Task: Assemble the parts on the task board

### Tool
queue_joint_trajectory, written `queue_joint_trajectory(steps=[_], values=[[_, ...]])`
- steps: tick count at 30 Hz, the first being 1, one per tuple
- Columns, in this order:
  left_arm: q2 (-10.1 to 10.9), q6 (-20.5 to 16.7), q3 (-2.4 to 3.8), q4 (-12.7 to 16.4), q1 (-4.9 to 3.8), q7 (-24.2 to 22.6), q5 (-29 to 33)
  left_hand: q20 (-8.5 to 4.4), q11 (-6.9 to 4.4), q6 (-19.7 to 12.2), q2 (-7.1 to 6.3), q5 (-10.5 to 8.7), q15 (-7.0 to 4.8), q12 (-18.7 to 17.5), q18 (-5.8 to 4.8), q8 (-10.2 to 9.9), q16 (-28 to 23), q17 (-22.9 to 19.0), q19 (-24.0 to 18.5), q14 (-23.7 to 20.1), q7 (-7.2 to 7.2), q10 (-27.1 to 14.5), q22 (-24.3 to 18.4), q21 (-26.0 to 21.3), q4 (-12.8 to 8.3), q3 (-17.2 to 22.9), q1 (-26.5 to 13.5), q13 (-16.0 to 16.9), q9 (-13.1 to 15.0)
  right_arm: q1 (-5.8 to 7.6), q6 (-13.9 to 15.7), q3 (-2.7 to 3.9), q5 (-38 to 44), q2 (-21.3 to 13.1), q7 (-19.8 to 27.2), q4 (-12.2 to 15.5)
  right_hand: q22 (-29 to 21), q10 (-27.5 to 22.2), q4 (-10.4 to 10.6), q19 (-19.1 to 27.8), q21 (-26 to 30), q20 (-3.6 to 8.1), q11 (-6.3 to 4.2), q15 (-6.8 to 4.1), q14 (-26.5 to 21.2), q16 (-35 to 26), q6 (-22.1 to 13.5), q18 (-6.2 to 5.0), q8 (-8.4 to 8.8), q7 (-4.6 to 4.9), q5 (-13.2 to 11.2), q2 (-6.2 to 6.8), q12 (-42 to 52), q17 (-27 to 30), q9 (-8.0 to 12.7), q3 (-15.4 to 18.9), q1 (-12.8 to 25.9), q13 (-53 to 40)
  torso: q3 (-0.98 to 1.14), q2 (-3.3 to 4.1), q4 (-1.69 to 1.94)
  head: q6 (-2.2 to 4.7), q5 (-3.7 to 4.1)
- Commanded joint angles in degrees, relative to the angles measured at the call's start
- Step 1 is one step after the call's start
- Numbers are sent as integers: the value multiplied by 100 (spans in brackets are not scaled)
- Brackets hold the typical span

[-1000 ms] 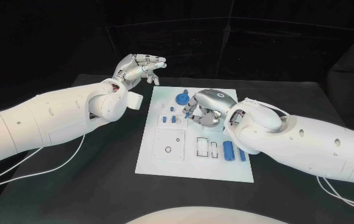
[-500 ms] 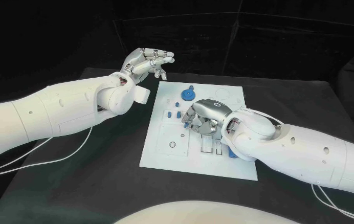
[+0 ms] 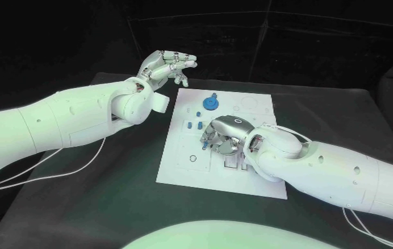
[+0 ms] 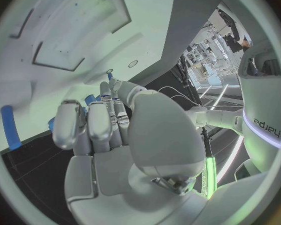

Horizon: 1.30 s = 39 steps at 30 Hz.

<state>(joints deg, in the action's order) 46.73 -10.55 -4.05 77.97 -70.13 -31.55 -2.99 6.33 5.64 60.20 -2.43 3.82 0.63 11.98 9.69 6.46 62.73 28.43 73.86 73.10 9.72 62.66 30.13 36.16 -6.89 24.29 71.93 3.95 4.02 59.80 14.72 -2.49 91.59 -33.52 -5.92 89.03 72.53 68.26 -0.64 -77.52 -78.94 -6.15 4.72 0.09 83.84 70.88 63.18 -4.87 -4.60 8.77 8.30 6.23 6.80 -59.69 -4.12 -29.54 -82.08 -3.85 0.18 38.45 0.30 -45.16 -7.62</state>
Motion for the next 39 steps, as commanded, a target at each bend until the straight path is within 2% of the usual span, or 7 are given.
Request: queue_joint_trajectory(steps=[1,6,18,23,31,39], values=[[-5,64,4,-3,-10,-10,22,-23,22,-17,-21,27,-1,31,76,33,-32,-7,-28,-55,30,-19,-5,-21,-38,-11,19,-4,-2,-3,-132,-1,58,13,60,-11,5,-14,23,-20,-10,-2,19,-5,127,22,-19,54,40,22,-7,5,-23,7,-4,-19,59,8,-2,-1,-3,-10,-12],[-6,73,4,-2,-10,-3,22,-23,22,-17,-21,27,-1,31,76,33,-32,-7,-28,-55,30,-19,-5,-21,-38,-11,19,-4,-2,-14,-152,-5,93,26,55,-28,4,-19,25,-19,-9,-3,21,-3,126,21,-24,54,42,24,-8,2,-28,11,-3,-17,69,9,1,2,-11,-17,-20],[-6,83,4,-5,-10,13,22,-23,22,-17,-21,27,-1,31,76,33,-32,-7,-28,-55,30,-19,-5,-21,-38,-11,19,-4,-2,-20,-195,-7,181,71,18,-67,4,-19,25,-19,-9,-3,21,-3,126,21,-24,54,42,24,-8,2,-28,11,-3,-17,69,9,-4,4,1,-36,-18],[-4,86,4,-3,-10,20,22,-23,22,-17,-21,27,-1,31,76,33,-32,-7,-28,-55,30,-19,-5,-21,-38,-11,19,-4,-2,-21,-220,-7,320,86,-51,-81,-2,-23,25,-15,-5,-4,23,-1,124,15,-28,53,44,25,-8,0,-32,23,-3,-16,75,9,-2,-2,-8,-51,-26],[-5,92,4,-3,-10,30,22,-23,22,-17,-21,27,-1,31,76,33,-32,-7,-28,-55,30,-19,-5,-21,-38,-11,19,-4,-2,-21,-344,-12,508,120,-133,-89,-16,-43,24,-2,5,-10,29,5,117,5,-48,49,53,28,-15,20,-48,45,0,4,111,9,-2,-2,-2,-52,-22],[0,92,4,-2,-10,38,22,-23,22,-17,-21,27,-1,31,76,33,-32,-7,-28,-55,30,-19,-5,-21,-38,-11,19,-4,-2,-21,-340,-25,561,131,-147,-106,-119,-430,50,83,83,-75,140,92,80,-43,-249,27,101,111,63,126,-254,152,26,99,291,31,-3,3,-6,-61,-23]])
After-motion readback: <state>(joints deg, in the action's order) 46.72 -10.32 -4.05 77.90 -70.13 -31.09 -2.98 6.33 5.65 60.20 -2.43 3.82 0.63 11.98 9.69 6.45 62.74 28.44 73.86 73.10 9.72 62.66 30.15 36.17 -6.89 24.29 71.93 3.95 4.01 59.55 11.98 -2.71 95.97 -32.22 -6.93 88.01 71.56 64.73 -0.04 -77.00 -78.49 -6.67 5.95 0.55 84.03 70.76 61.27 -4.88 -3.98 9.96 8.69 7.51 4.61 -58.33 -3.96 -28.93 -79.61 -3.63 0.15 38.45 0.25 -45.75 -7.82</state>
